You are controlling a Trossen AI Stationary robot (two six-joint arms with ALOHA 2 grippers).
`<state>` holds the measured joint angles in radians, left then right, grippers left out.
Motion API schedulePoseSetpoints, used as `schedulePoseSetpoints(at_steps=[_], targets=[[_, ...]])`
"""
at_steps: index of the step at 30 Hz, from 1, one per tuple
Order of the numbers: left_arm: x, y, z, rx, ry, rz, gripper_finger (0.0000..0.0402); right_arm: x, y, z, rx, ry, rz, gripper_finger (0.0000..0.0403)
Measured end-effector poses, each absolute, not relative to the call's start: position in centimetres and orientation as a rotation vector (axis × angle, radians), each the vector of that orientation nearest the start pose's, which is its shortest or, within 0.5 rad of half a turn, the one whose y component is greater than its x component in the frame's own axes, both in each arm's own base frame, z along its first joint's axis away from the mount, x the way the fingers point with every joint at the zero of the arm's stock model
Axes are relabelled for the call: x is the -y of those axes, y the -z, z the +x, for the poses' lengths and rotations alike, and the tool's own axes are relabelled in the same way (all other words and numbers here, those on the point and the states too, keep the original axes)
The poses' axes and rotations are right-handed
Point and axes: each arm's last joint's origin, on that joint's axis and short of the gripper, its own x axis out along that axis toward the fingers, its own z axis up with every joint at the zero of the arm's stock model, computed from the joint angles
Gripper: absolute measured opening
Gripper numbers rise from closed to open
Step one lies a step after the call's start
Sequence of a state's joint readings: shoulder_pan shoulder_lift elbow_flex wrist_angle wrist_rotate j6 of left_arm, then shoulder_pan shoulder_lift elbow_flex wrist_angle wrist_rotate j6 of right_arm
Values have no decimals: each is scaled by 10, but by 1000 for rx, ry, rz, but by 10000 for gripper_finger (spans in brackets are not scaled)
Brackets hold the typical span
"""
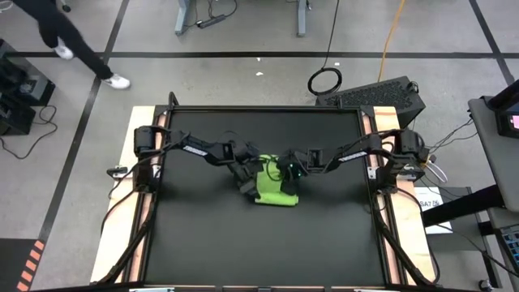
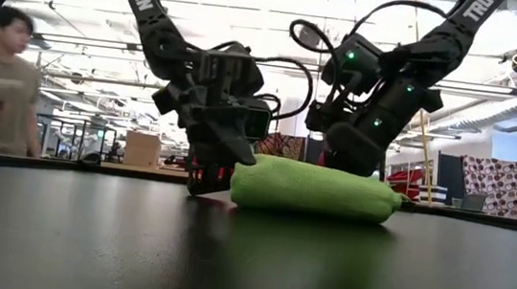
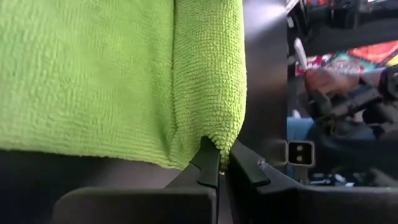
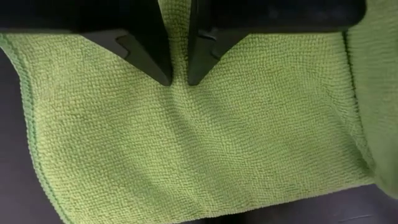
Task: Roll towel into tight, uniform cylinder
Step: Roll the green towel
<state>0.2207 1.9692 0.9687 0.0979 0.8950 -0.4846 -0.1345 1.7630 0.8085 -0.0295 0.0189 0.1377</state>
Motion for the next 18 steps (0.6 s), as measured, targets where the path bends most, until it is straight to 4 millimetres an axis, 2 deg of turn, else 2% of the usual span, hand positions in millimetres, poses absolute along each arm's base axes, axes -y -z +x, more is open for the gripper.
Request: schedulePoseSetpoints(at_steps=[5, 11, 15, 18], targets=[[-65, -94, 353, -955, 446, -992, 12, 55, -124, 307, -960, 223, 150, 63], [-66, -88, 353, -970, 440, -1021, 12, 61, -146, 302, -898, 233, 125, 123], [-69, -88, 353, -964, 437, -1027, 12, 56, -162, 299, -855, 207, 103, 160], [-72, -88, 352, -961, 432, -1035, 12, 46, -176, 299, -798, 122, 86, 176]])
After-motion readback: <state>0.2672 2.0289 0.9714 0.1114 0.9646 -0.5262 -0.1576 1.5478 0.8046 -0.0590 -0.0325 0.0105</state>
